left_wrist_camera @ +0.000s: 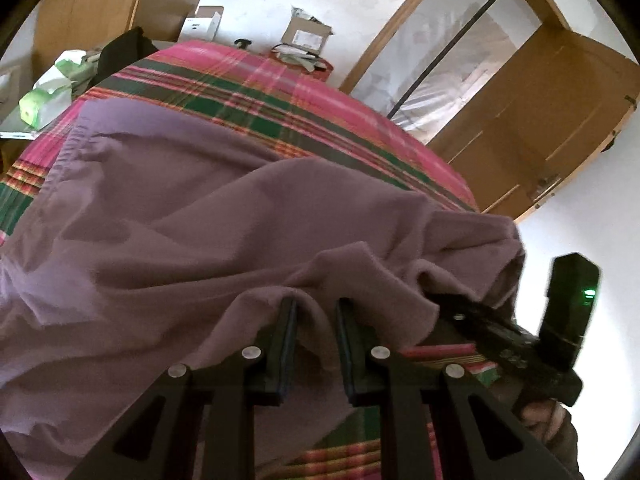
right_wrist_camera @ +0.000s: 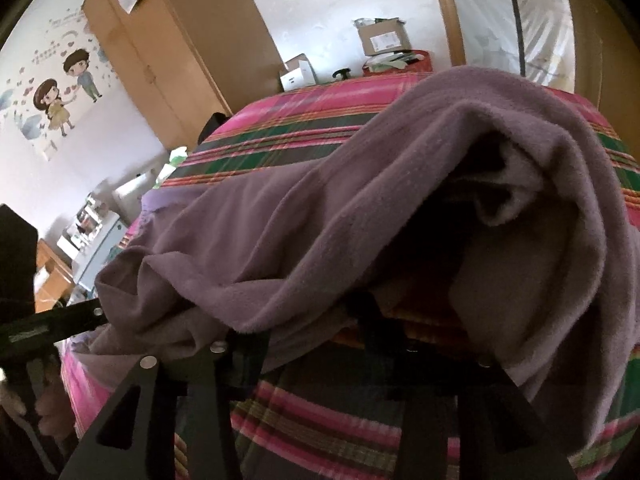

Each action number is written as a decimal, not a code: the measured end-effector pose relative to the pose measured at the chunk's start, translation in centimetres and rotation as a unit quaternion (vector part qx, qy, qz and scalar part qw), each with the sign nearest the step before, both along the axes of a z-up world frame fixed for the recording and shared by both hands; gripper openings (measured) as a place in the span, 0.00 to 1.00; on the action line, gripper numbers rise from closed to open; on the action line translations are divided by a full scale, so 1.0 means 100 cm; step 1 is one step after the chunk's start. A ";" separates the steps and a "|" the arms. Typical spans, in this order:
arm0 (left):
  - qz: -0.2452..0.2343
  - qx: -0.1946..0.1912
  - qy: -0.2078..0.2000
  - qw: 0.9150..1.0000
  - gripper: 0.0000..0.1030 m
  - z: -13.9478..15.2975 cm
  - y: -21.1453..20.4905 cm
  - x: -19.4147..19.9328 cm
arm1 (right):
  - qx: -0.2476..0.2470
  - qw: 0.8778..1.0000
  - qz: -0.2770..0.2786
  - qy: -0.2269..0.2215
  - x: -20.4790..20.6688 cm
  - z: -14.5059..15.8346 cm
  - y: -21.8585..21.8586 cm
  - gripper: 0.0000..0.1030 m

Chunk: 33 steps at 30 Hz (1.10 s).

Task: Fold clothes

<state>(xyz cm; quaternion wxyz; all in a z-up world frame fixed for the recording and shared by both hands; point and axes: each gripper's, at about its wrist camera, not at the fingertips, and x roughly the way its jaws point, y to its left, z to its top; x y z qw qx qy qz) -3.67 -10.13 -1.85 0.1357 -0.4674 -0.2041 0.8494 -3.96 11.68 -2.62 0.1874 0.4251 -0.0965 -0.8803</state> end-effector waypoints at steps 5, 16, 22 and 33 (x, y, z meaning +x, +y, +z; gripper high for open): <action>0.006 -0.004 -0.004 1.000 0.19 0.000 -0.007 0.007 | 0.001 1.000 -0.015 -0.004 0.011 0.001 0.006 0.44; -0.106 -0.129 0.041 0.985 0.19 0.011 0.023 0.075 | 0.023 0.999 -0.025 -0.019 0.002 -0.007 -0.006 0.45; -0.144 -0.156 0.041 0.976 0.19 0.004 0.041 0.084 | 0.027 0.999 -0.033 -0.016 0.001 -0.007 -0.010 0.45; -0.138 -0.199 0.041 0.969 0.19 -0.006 0.044 0.076 | 0.026 0.999 -0.032 -0.014 0.002 -0.006 -0.008 0.45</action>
